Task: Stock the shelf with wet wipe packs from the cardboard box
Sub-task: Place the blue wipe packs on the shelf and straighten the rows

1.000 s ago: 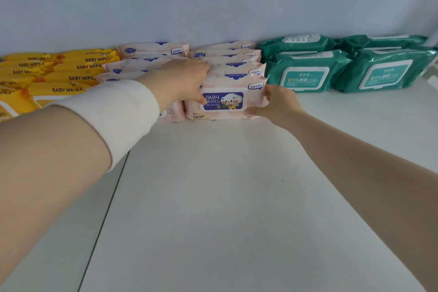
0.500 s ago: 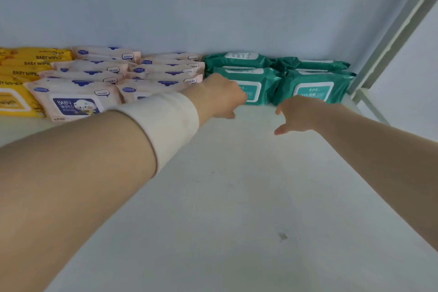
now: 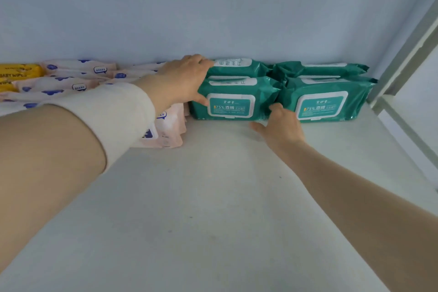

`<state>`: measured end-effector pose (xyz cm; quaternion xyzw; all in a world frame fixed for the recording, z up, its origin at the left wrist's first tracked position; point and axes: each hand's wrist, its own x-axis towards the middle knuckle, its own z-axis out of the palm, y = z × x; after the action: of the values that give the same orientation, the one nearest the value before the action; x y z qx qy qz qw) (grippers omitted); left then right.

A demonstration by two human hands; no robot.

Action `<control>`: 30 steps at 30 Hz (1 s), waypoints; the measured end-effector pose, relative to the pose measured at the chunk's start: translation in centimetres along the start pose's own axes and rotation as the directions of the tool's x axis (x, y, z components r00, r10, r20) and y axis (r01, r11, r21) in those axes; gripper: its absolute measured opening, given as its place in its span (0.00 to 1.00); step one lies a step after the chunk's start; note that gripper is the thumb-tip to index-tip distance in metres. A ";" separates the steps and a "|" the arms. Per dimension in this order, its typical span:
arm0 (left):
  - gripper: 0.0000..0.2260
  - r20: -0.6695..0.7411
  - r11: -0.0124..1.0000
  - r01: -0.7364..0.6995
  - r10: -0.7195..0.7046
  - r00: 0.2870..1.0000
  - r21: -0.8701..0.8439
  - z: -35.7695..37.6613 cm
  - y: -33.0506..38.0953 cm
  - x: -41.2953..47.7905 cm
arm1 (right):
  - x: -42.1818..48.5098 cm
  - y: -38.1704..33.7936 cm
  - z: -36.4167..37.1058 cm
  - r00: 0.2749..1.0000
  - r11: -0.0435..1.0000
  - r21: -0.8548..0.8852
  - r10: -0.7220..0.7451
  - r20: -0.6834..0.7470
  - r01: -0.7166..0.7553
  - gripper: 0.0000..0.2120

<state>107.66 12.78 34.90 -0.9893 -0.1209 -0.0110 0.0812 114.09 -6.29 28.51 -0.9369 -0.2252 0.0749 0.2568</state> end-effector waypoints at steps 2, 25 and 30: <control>0.38 0.005 0.999 -0.012 0.012 1.000 -0.037 0.6 -0.9 1.0 | 0.8 -0.5 1.1 0.997 0.997 0.072 0.024 -0.066 -0.019 0.23; 0.32 0.105 0.999 -0.015 0.011 0.994 0.037 -0.3 0.1 2.3 | 2.8 -2.2 1.4 0.998 0.998 0.030 0.062 0.009 -0.062 0.19; 0.32 -0.043 0.969 -0.137 0.149 0.988 0.206 -3.0 3.9 1.1 | 0.6 -1.3 -2.8 0.945 0.933 -0.283 -0.136 0.298 0.223 0.19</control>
<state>109.69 8.87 37.27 -0.9813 -0.0472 -0.0218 0.1854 114.81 -6.29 31.62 -0.9215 -0.3529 0.1428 0.0775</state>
